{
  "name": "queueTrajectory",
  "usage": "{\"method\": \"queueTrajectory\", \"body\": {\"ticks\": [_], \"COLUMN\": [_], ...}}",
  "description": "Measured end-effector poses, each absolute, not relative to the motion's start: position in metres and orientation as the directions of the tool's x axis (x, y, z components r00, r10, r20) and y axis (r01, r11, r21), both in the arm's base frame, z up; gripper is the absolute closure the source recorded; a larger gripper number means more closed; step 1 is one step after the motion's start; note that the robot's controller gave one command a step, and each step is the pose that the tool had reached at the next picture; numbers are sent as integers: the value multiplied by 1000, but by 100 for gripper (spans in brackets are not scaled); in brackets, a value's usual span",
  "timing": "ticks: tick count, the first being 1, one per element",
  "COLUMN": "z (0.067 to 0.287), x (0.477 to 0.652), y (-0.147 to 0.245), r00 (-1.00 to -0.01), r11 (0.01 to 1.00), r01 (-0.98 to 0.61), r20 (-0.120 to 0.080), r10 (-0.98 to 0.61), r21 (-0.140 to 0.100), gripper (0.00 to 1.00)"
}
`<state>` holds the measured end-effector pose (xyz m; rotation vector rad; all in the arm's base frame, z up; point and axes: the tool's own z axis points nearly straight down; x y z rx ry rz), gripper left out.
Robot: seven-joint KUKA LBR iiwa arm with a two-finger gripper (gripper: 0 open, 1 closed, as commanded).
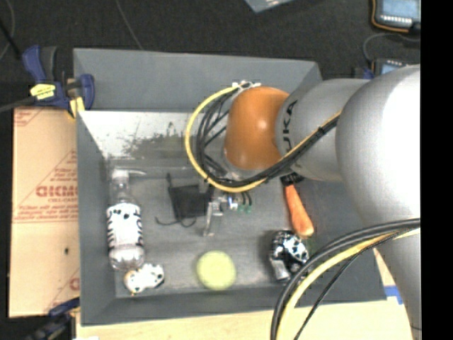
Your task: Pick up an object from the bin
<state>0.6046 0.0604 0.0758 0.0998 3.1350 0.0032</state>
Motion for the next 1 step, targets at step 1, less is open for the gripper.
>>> {"method": "queueTrajectory", "body": {"ticks": [1], "z": [70], "x": [610], "y": [74], "r00": [-999], "r11": [999], "r01": [-48], "r20": [-10], "r10": [-48], "r21": [2], "gripper": [0]}}
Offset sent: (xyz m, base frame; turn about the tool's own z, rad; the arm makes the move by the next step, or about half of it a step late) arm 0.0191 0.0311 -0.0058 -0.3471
